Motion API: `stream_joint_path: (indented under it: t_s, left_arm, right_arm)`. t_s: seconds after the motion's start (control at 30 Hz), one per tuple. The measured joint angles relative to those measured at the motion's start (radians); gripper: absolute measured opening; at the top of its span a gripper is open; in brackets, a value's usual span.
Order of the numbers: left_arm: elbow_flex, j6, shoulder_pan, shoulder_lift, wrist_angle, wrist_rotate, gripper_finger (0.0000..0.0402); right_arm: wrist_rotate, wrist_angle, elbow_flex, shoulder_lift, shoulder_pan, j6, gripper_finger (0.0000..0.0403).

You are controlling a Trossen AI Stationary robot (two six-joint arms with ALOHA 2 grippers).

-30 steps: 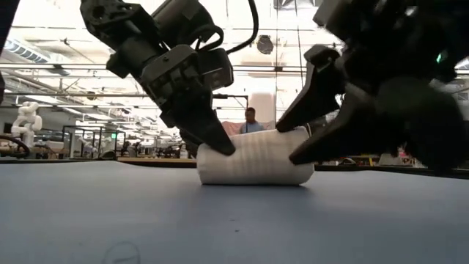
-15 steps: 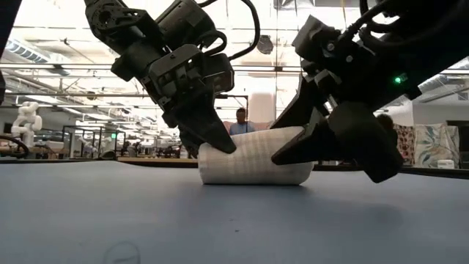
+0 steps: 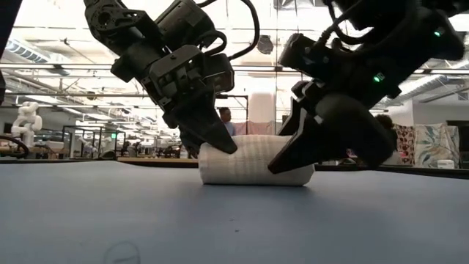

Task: Roll towel into tight, uniform cylinder
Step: Roll the white towel

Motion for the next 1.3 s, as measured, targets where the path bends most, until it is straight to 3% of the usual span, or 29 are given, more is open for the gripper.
stream_joint_path:
  t_s: [0.17,0.47,0.57,0.8,0.93,1.3]
  left_arm:
    - [-0.001,0.02,-0.021,-0.037,0.0,-0.081,0.0136]
    - [-0.003,0.181,-0.124,-0.123,-0.002,-0.394,0.0229]
    - [-0.003,0.236,-0.171,-0.122,-0.001,-0.441,0.025]
    - [-0.001,0.245,-0.242,-0.094,0.01,-0.546,0.0263]
    - [-0.001,0.295,-0.26,-0.071,0.015,-0.668,0.0263]
    - [0.003,0.341,-0.234,0.002,0.07,-0.576,0.0263]
  right_arm:
    - [-0.082,-0.032,0.001,-0.001,-0.031,0.07,0.022]
    - [-0.17,-0.04,0.001,-0.002,-0.071,0.112,0.0219]
    - [-0.203,-0.038,0.0,-0.003,-0.087,0.132,0.0219]
    - [-0.332,-0.027,0.0,-0.007,-0.149,0.205,0.0219]
    - [-0.356,-0.026,0.0,-0.008,-0.158,0.2,0.0219]
    - [-0.356,-0.026,0.0,-0.008,-0.159,0.206,0.0219]
